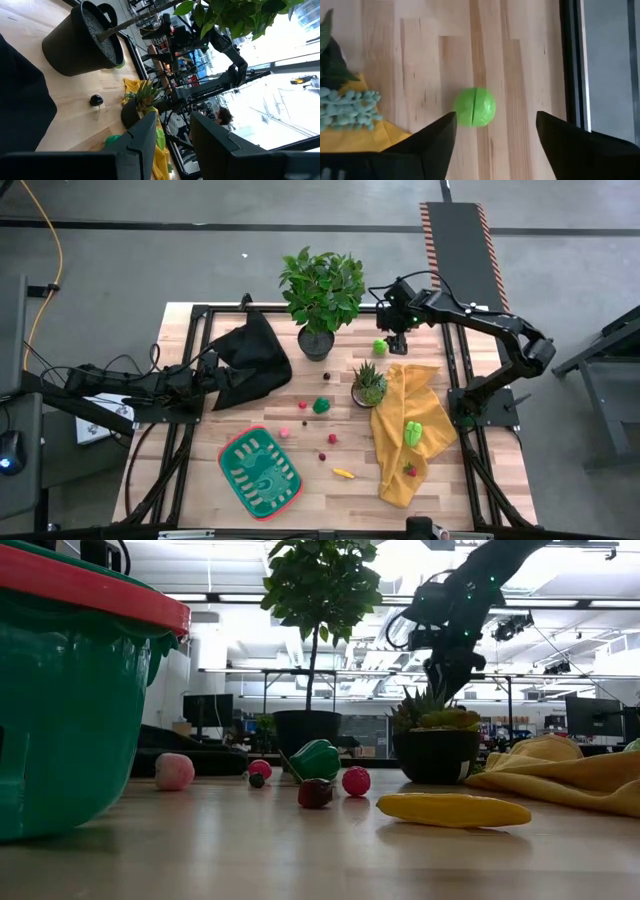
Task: Pick and placing Produce into tupperware
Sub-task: Put the green cabbage into the blue basket
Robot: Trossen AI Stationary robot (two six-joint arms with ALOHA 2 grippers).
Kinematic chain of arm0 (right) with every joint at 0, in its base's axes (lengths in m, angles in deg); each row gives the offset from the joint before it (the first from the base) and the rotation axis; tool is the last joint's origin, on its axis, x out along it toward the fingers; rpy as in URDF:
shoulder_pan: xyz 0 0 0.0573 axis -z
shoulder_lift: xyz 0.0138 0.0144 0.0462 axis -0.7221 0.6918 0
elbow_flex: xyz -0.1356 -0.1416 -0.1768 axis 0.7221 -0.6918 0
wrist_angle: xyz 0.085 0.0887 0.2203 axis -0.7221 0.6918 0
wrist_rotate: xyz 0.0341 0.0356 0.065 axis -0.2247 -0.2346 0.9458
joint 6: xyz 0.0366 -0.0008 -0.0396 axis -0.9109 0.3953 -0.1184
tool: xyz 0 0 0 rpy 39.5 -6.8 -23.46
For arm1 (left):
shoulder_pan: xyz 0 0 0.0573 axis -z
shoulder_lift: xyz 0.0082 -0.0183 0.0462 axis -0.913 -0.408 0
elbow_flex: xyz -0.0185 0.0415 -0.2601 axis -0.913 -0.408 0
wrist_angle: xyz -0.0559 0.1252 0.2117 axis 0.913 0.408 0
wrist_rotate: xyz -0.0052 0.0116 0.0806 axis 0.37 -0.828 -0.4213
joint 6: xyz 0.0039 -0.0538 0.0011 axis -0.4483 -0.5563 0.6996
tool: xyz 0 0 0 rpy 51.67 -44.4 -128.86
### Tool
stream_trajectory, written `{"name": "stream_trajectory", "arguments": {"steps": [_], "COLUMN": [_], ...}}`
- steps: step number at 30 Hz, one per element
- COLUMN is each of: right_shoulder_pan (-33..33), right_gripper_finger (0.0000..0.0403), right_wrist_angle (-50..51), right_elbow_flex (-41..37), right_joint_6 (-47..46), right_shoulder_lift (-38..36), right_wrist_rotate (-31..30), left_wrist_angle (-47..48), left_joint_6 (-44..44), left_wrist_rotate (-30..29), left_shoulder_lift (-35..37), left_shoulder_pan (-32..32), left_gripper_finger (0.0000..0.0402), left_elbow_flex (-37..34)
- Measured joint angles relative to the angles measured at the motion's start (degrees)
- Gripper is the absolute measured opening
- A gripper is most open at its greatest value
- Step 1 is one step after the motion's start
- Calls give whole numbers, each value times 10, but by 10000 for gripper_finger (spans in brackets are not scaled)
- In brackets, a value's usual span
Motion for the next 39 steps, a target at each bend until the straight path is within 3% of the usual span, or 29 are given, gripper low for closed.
{"name": "stream_trajectory", "arguments": {"steps": [8, 13, 23, 39], "right_shoulder_pan": [2, 2, 2, 2], "right_gripper_finger": [280, 280, 280, 280], "right_wrist_angle": [-34, -64, -85, -112], "right_elbow_flex": [-53, -53, -53, -53], "right_joint_6": [-2, 2, -18, -27], "right_shoulder_lift": [0, 10, 93, 135], "right_wrist_rotate": [0, 32, 33, 31], "left_wrist_angle": [17, 17, 18, 18], "left_joint_6": [-4, -3, -5, -19], "left_wrist_rotate": [1, 2, 22, 28], "left_shoulder_lift": [0, 0, 0, 0], "left_shoulder_pan": [0, 0, 0, 0], "left_gripper_finger": [111, 111, 111, 111], "left_elbow_flex": [0, 0, 0, 0]}}
